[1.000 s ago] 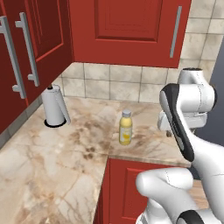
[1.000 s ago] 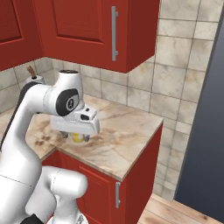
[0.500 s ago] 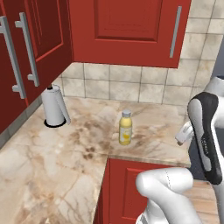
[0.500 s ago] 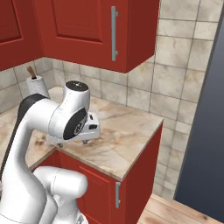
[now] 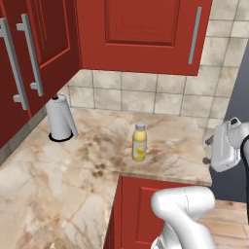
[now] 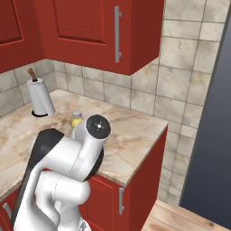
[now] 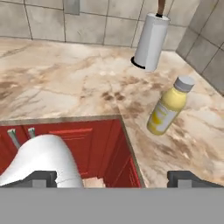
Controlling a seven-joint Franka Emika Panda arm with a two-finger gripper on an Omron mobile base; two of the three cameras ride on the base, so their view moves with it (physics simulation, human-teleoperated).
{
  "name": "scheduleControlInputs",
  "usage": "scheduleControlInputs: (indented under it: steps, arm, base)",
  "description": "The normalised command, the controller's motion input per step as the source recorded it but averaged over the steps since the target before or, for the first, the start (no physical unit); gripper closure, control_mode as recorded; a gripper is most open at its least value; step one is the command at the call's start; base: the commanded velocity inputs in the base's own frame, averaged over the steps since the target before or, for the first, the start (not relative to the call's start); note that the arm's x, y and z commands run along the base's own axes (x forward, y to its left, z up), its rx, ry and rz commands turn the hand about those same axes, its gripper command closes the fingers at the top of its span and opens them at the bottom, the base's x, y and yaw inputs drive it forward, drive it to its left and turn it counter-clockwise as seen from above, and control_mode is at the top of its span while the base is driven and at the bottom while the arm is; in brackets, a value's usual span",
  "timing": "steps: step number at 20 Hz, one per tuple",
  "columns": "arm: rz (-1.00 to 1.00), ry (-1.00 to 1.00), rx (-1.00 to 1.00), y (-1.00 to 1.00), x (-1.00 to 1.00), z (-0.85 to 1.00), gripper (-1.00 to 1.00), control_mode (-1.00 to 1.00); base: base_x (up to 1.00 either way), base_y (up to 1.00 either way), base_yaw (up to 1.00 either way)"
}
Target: There is a wine glass and glass cup on the dining counter. Place the wine bottle next to the wine glass and the juice bottle next to the glass cup.
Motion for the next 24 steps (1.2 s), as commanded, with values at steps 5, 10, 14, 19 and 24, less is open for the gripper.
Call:
scheduleControlInputs:
  steps: [5, 10, 14, 19, 24]
  arm:
    - [0.21, -0.43, 0.23, 0.13, 0.13, 0.13, -1.00, -1.00]
    - [0.13, -0.27, 0.33, 0.05, 0.26, 0.16, -1.00, -1.00]
    - [0.03, -0.11, 0.34, 0.15, 0.27, 0.08, -1.00, -1.00]
    - [0.00, 0.01, 0.27, 0.18, 0.36, 0.00, -1.00, -1.00]
    - [0.00, 0.10, 0.06, 0.08, 0.31, 0.00, -1.00, -1.00]
  base:
    - [0.00, 0.00, 0.00]
    - [0.00, 0.00, 0.00]
    - [0.00, 0.00, 0.00]
    - [0.00, 0.00, 0.00]
    - [0.00, 0.00, 0.00]
